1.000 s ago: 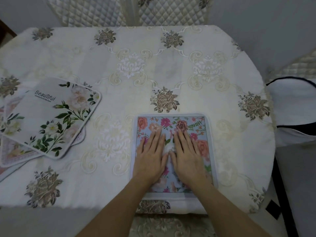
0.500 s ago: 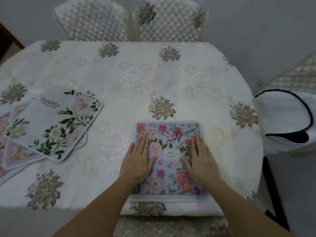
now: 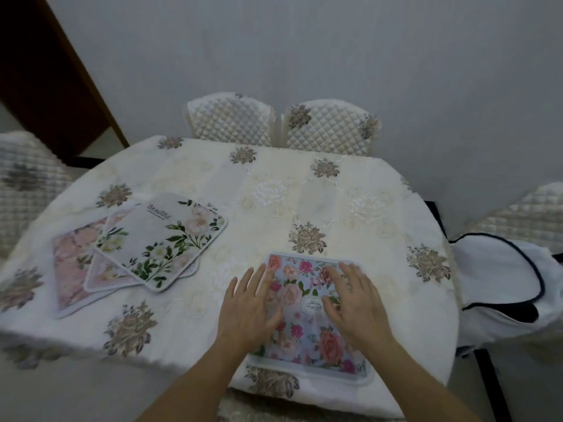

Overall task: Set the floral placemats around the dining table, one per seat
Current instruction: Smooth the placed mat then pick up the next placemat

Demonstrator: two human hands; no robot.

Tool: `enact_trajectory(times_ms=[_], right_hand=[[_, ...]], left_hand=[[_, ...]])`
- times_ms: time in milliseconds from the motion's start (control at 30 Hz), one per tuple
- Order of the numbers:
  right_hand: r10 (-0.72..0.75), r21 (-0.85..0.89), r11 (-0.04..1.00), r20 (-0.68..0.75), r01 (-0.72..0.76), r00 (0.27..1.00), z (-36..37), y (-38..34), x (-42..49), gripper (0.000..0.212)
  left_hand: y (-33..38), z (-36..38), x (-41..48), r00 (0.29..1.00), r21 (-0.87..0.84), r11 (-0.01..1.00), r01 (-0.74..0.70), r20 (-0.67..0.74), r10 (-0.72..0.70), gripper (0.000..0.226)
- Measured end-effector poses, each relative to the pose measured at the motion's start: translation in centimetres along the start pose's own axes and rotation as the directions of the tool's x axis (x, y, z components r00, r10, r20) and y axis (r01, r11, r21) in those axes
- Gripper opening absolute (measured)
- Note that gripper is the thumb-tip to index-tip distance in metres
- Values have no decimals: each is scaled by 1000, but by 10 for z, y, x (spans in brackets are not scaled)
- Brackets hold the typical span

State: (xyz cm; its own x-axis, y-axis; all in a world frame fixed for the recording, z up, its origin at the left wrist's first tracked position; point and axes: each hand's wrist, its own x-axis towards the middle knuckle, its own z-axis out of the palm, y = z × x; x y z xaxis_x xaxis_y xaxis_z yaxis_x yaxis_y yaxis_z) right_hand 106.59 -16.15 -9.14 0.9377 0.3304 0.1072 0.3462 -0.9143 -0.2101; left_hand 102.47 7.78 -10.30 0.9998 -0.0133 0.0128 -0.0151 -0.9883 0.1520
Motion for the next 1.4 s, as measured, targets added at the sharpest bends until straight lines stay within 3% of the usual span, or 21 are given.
enact_trajectory(times_ms=[367,767,933,1167,1400], right_hand=[[-319,18,948,48,319,946,-1,-77,9,61],[-607,113,792,46,600,793,22,-228,16,55],[-675,128,734,31,667,737,38,-295,9,53],[-693,115,716,5,688,721,57,-407,9,52],[-633,107,770,14,629,774,73,-496,14,56]], left_hand=[[-49,-47,-81,955,18,966,256,-157,-250,70],[-144,-77,-200,798,15,824,566,-258,-544,68],[-193,-82,-242,768,3,796,605,-267,-583,70],[-289,-91,-300,747,-28,774,632,-244,-619,70],[-380,-112,-318,824,3,848,530,-238,-514,69]])
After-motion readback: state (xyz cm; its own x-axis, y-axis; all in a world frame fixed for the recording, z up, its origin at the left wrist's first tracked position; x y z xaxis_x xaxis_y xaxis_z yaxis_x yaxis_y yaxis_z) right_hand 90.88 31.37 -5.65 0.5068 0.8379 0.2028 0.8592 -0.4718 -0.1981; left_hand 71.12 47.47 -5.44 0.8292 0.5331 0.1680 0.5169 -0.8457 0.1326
